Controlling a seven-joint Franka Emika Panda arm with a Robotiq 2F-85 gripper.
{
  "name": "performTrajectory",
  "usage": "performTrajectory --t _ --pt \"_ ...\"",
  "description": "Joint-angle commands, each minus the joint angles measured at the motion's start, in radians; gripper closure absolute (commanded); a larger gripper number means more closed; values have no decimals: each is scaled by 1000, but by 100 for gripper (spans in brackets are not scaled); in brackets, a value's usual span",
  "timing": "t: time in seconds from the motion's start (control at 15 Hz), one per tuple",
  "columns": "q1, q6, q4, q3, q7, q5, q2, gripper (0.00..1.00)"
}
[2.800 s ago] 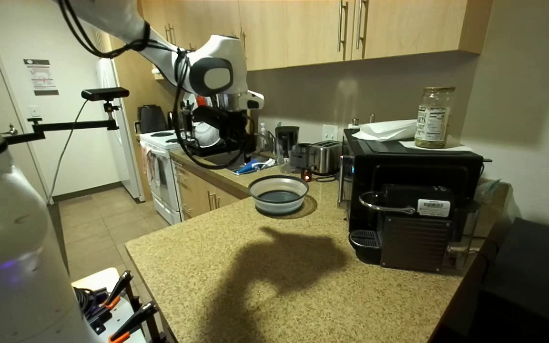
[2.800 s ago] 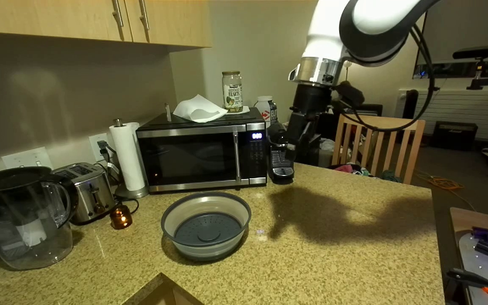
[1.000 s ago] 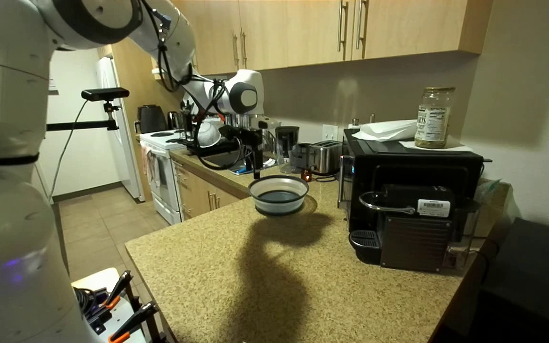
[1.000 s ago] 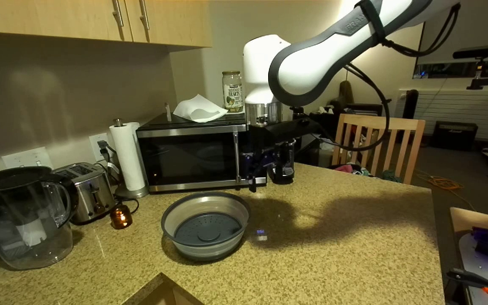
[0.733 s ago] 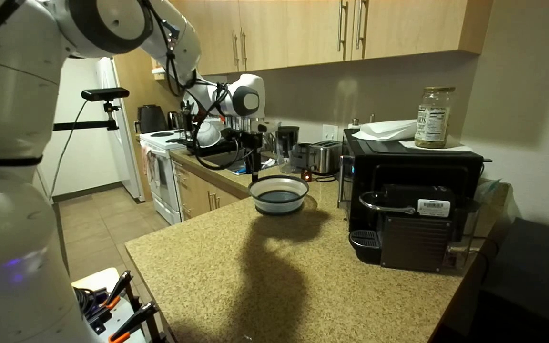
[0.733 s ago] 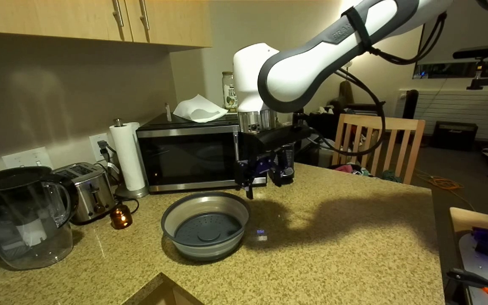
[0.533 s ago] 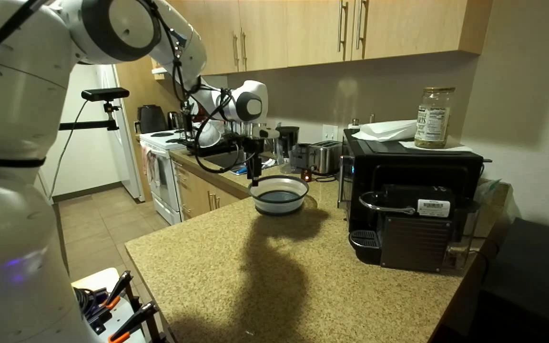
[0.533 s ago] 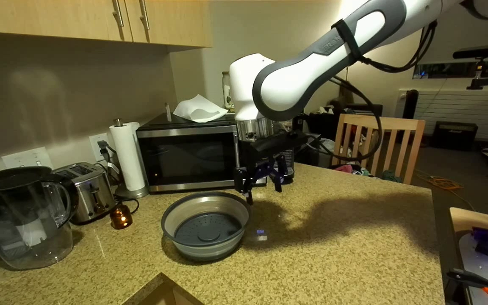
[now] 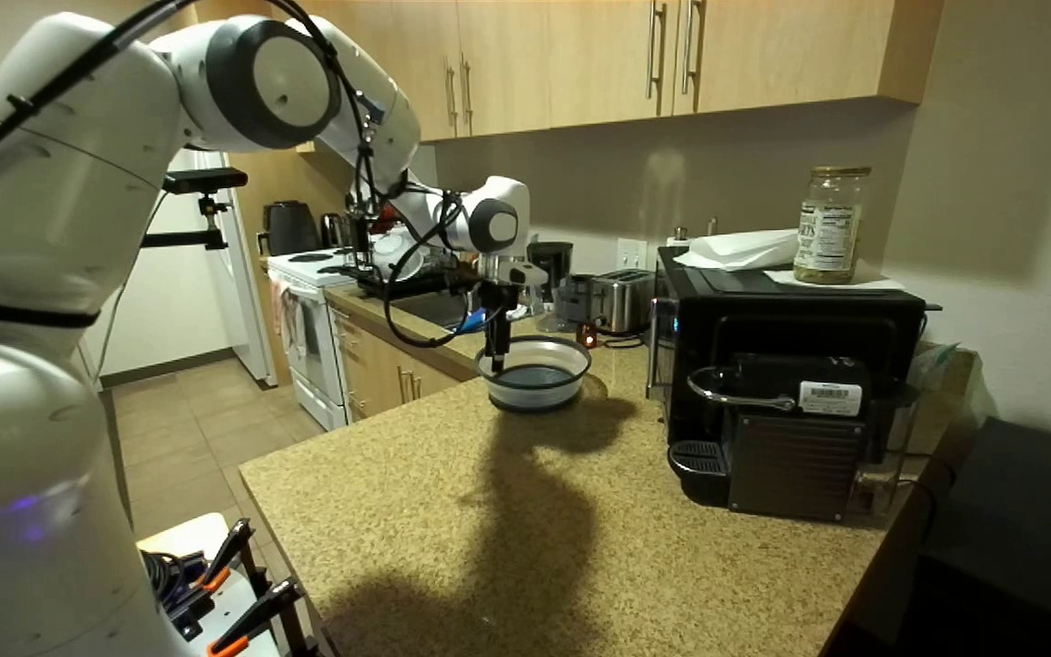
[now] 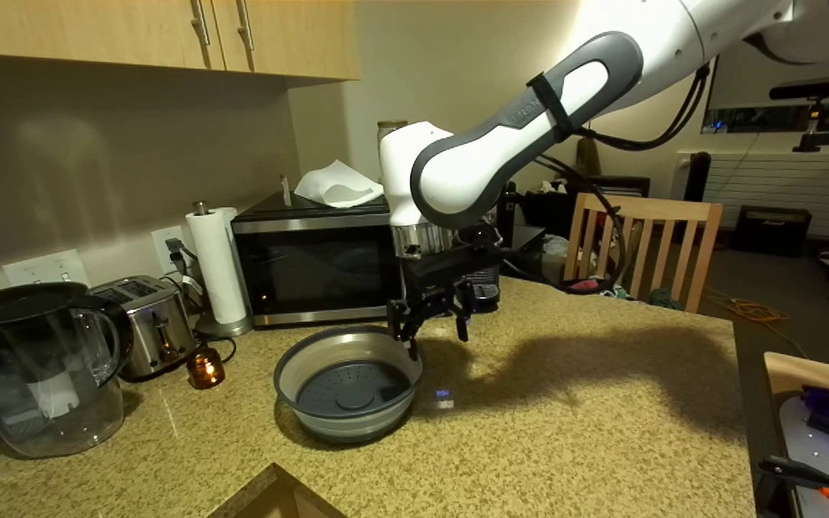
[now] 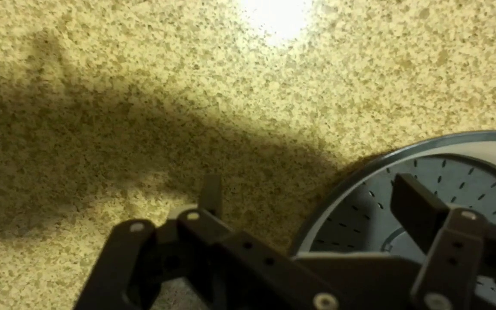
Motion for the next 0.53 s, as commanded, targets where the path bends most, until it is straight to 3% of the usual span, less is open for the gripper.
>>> performTrajectory --t 0.0,0.47 --pt "-6 46 63 9 -14 42 35 0" --pt "-3 202 103 14 -47 52 95 0"
